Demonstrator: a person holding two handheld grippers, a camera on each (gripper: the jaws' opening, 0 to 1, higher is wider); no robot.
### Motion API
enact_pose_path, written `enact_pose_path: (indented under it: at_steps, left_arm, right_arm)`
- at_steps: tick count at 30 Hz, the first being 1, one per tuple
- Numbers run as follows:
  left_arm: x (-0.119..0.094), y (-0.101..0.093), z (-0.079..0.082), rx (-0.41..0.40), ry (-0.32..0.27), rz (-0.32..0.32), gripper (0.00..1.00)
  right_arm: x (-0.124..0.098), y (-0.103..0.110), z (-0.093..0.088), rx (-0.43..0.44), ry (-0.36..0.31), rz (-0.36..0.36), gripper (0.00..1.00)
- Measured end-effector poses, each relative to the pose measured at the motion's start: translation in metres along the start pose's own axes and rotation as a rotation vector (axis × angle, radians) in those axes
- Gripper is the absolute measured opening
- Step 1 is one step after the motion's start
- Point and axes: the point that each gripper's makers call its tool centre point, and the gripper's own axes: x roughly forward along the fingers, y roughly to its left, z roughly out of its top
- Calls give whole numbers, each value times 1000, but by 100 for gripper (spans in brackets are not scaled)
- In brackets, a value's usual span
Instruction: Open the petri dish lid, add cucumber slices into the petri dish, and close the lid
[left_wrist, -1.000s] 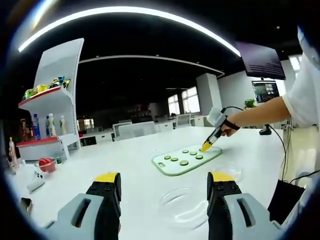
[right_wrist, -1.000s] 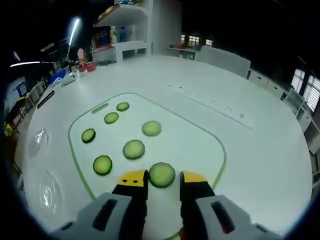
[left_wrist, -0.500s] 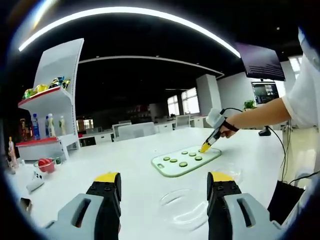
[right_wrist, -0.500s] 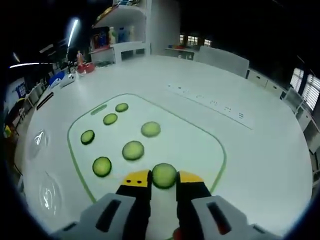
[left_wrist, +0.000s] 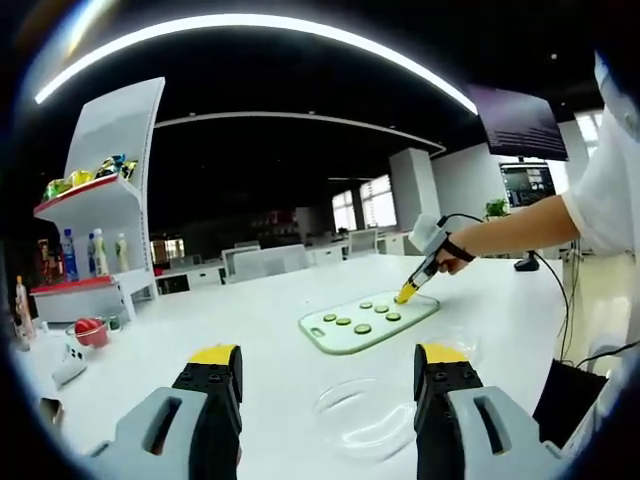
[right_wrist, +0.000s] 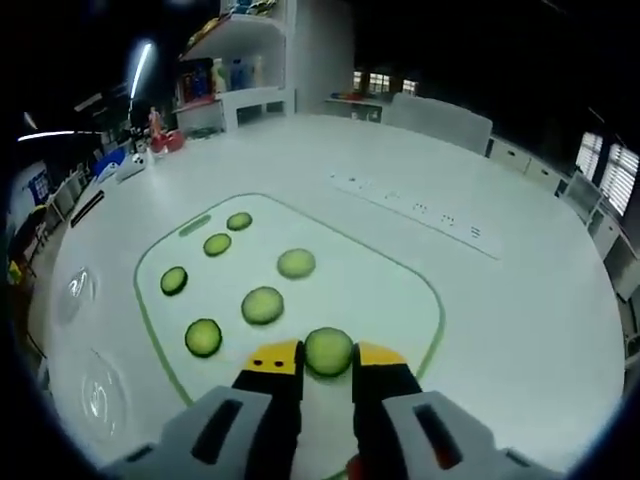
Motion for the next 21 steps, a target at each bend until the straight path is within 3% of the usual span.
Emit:
enact_pose_path:
  at_steps: [16, 21]
  left_arm:
    - [2, -11, 6, 8, -4, -35, 70]
    - [2, -14, 5, 22, 6, -48, 70]
  right_arm:
    - [-22, 5, 20, 0, -63, 7, 19]
    - [-36, 17, 31, -16, -99, 19, 19]
